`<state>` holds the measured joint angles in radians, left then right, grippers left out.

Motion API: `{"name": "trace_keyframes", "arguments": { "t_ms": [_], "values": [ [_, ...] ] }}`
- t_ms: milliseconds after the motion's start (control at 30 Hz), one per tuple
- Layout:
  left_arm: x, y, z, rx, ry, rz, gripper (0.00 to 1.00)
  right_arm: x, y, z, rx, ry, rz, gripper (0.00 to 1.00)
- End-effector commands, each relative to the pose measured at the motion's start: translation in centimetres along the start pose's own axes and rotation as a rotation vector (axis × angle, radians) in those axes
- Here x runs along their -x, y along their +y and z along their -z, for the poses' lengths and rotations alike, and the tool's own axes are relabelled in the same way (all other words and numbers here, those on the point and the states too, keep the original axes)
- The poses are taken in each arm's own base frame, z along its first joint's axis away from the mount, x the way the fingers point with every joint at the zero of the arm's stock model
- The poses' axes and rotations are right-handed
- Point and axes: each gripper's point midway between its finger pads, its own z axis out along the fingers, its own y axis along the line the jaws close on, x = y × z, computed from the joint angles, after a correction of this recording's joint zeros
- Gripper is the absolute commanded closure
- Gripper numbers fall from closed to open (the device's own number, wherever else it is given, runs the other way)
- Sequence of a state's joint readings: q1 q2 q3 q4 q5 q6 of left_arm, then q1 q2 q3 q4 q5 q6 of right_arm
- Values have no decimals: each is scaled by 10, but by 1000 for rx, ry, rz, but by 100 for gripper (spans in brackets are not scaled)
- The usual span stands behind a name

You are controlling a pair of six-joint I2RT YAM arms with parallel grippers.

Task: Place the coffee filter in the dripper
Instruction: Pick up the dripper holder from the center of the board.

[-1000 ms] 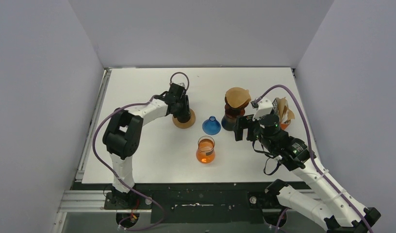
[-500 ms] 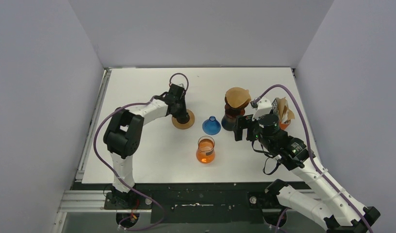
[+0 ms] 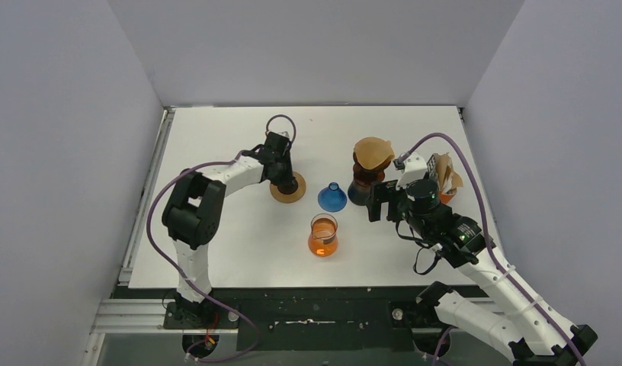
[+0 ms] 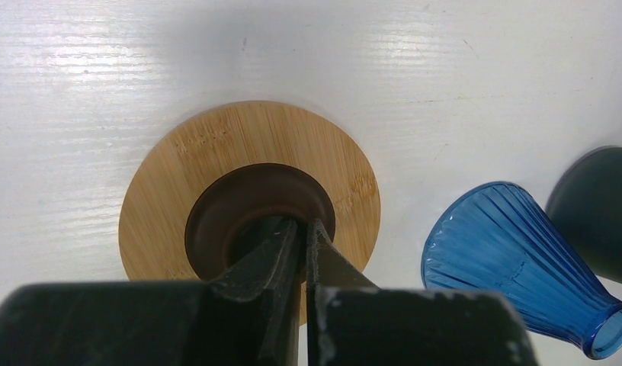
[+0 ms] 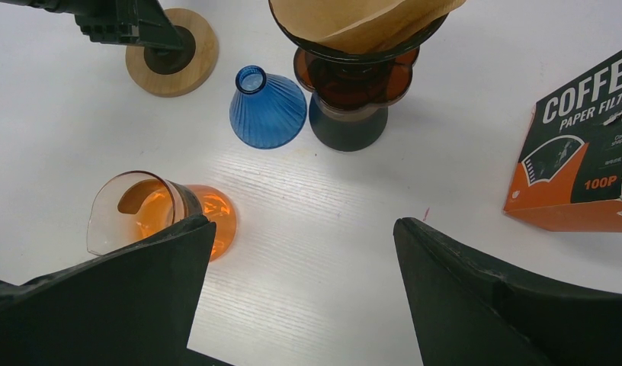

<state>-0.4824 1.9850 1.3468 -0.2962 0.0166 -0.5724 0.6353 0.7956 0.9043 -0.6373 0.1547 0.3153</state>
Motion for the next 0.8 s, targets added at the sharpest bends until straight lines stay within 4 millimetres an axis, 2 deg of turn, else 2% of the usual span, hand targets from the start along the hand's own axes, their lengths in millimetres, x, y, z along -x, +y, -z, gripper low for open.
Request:
{"name": "trace_keyframes", "arguments": {
  "t_ms": [0, 433, 767],
  "values": [
    [20, -19, 19, -75, -66, 1, 100, 23, 6, 7, 29, -74, -26, 8],
    [43, -29, 62, -109, -161, 11, 100, 39, 16, 14, 80, -102, -56, 8],
    [66, -46, 126, -213, -286, 17, 100, 61, 42, 12, 191, -144, -106, 10]
  ]
}}
